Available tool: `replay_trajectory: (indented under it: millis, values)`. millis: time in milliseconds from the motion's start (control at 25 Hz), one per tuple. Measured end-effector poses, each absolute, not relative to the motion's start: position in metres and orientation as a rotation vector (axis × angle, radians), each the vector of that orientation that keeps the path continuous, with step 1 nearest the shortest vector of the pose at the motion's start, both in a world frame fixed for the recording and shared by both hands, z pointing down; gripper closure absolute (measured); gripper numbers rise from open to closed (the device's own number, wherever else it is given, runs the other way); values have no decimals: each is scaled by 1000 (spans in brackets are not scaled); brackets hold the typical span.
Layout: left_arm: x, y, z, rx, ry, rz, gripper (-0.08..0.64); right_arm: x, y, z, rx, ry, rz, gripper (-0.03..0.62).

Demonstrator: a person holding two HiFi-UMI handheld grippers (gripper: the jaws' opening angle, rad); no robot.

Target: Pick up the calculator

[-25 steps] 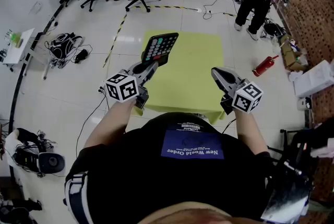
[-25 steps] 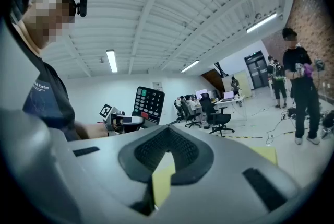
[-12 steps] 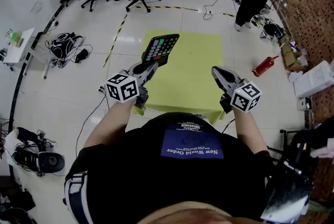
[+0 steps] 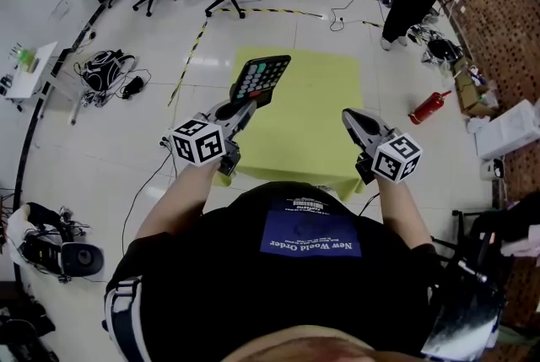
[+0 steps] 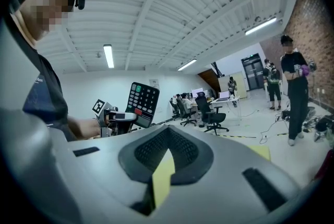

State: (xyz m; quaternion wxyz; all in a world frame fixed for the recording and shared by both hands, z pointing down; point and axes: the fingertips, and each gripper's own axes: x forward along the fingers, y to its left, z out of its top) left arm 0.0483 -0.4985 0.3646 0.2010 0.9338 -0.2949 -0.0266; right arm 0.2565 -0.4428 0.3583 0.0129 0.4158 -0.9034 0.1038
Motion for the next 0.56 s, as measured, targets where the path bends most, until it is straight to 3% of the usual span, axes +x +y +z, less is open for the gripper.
replay_trajectory:
  millis: [560]
  values:
    - [50, -487, 365, 2615, -820, -72, 494, 255, -432, 360, 1284, -2805, 310, 607]
